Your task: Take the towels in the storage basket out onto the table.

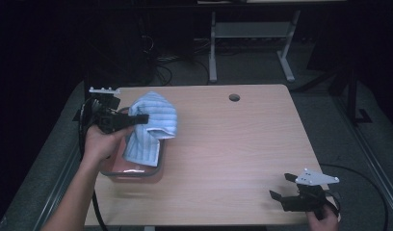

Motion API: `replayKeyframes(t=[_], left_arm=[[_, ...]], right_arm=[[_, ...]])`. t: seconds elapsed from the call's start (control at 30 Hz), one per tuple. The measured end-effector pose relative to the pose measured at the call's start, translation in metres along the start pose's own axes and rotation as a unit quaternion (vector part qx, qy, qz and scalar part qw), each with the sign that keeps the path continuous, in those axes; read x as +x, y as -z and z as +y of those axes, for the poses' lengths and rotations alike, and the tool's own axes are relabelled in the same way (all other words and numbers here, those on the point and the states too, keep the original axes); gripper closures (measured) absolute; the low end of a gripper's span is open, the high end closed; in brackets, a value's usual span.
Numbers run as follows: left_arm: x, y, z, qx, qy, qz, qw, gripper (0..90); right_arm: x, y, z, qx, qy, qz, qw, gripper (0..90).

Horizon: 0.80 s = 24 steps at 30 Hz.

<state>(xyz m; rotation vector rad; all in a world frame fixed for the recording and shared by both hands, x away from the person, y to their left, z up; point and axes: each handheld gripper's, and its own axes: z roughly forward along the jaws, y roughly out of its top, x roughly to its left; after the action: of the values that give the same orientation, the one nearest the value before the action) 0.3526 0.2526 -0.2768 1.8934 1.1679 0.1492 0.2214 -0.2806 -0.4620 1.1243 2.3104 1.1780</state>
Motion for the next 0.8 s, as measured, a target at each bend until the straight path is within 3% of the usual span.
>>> replayKeyframes(t=[0.53, 0.8], left_arm=[[-0.038, -0.016, 0.025, 0.009, -0.032, -0.022, 0.9992, 76.3], [-0.054, -0.035, 0.031, 0.026, -0.048, -0.038, 0.9978, 76.4]], right_arm=[[0.000, -0.001, 0.001, -0.001, 0.000, 0.001, 1.0000, 13.7], [0.000, 0.000, 0.001, -0.002, -0.002, -0.001, 1.0000, 13.7]])
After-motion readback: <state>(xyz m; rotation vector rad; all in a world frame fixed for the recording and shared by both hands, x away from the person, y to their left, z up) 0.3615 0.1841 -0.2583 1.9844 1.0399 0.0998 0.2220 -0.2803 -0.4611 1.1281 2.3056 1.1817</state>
